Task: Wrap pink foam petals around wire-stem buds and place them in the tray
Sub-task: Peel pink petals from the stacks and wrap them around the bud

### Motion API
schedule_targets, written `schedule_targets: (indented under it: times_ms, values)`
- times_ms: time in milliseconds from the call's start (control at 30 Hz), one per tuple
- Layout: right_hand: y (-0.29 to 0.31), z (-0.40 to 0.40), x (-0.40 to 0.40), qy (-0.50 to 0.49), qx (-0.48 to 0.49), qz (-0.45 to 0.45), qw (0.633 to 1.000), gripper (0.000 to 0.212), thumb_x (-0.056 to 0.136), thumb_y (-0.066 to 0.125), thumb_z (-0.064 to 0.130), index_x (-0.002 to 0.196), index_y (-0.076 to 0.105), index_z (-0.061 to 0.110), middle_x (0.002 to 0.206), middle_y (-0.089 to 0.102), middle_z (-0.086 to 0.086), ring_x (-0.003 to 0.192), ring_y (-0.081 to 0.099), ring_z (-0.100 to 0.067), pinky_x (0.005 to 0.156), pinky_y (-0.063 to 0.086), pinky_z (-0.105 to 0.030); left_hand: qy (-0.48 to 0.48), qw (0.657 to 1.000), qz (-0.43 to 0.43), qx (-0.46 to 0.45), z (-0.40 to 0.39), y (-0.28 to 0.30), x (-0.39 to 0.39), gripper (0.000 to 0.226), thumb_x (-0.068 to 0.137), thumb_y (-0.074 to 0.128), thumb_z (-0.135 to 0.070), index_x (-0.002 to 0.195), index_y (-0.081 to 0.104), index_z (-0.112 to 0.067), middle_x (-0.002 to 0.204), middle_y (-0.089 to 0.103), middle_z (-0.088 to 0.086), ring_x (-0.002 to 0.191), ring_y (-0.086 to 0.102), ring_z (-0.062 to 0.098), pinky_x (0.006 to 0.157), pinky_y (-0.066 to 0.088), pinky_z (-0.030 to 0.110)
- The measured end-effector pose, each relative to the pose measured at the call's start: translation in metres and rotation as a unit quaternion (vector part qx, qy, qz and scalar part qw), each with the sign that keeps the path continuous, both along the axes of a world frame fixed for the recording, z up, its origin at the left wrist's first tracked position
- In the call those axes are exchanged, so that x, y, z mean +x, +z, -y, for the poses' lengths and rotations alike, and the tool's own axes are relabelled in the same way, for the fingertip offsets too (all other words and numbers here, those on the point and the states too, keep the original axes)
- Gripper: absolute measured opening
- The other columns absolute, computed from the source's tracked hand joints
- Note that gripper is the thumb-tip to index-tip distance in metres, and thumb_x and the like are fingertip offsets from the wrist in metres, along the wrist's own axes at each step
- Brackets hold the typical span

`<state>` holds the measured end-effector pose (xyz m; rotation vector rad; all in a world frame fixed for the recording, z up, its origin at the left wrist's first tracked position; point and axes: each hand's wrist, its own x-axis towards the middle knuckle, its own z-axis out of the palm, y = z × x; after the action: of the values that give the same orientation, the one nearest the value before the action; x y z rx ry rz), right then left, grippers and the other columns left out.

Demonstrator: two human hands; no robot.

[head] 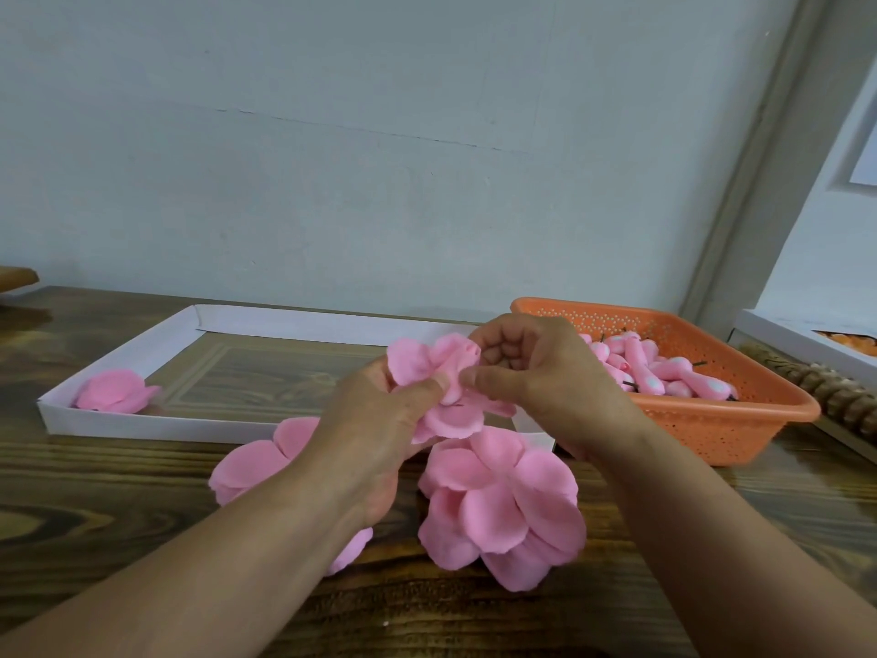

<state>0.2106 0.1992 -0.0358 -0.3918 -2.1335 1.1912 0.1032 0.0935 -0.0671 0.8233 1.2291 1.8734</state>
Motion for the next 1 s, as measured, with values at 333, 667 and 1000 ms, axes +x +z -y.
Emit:
schedule_targets:
  times_ms: [333,667,1000]
  values:
    - [-0.005,-0.014,0.006,0.061,-0.045,0.037,0.996,0.018,0.069,0.076,0.016,0.085,0.069,0.009,0.089,0.068,-0.024,0.079,0.063,-0.023,0.071,0.057,-0.037,-0.042,0.997,0.064,-0.028,0.0,0.001,-0.001,0.012,0.084,0.064,-0.008,0.077,0.073,-0.011,0.081,0.075,0.004,0.069,0.071,0.011,0.057,0.057,0.022]
    - [-0.007,-0.01,0.003,0.032,-0.03,0.0,0.999,0.009,0.066,0.076,0.011,0.072,0.072,0.017,0.07,0.069,-0.011,0.065,0.063,-0.018,0.058,0.054,-0.029,-0.031,0.994,0.097,-0.051,0.0,0.003,-0.001,0.025,0.07,0.068,-0.012,0.094,0.067,-0.004,0.075,0.074,0.006,0.063,0.071,0.013,0.051,0.056,0.024]
    - [-0.007,0.001,-0.001,0.03,-0.012,0.003,0.999,0.013,0.071,0.071,-0.007,0.082,0.069,0.0,0.082,0.065,-0.031,0.074,0.06,-0.03,0.075,0.049,-0.061,-0.024,0.995,0.076,-0.066,0.001,0.001,-0.003,0.028,0.064,0.071,-0.014,0.09,0.068,-0.005,0.078,0.075,0.008,0.065,0.072,0.016,0.052,0.056,0.025]
